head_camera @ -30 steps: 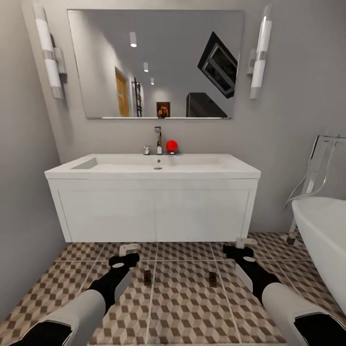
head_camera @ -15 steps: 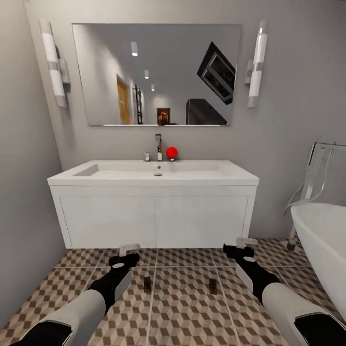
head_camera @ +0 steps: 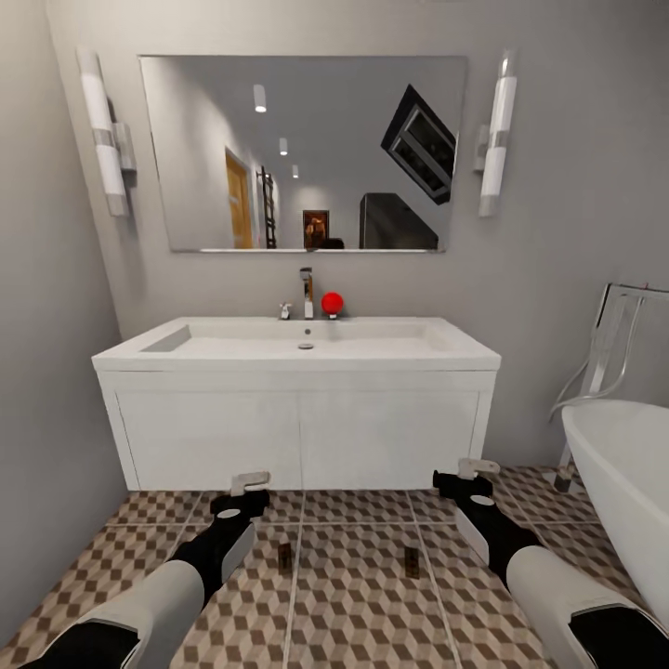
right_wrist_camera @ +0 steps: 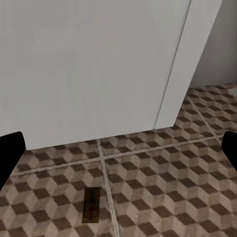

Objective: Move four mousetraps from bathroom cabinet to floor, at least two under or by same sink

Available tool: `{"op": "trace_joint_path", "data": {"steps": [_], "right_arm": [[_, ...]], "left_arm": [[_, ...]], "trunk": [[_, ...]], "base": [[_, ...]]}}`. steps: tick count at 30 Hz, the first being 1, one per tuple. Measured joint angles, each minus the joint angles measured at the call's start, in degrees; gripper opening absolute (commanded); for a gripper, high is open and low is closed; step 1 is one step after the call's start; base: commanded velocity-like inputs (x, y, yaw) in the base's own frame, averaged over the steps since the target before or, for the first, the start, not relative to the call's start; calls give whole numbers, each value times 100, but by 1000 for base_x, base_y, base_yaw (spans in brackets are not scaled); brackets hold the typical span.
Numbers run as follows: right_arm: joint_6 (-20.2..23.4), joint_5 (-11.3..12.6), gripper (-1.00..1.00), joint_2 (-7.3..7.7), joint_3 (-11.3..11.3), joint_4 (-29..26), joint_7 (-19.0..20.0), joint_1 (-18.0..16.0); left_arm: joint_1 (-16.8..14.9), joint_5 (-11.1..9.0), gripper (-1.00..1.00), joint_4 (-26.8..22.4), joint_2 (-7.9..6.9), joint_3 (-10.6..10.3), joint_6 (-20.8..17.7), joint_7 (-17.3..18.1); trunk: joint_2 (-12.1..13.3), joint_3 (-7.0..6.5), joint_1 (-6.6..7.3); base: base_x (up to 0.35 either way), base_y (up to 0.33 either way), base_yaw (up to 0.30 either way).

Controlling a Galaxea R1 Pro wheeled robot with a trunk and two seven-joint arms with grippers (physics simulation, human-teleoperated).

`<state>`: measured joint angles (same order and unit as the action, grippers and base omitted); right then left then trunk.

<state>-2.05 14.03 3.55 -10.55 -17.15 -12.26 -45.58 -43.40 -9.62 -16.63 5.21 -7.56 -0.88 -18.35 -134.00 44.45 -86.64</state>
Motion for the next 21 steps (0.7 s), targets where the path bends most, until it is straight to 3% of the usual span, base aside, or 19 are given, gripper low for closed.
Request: {"op": "trace_joint_path", "data": {"steps": [21], "right_arm": [[14, -13, 100, -5, -17, -2, -28, 0]], "left_arm": [[0, 3, 100, -13, 0, 5, 0, 0]], "trunk": [[842, -377, 461]], "base": [[0, 0, 0]]}}
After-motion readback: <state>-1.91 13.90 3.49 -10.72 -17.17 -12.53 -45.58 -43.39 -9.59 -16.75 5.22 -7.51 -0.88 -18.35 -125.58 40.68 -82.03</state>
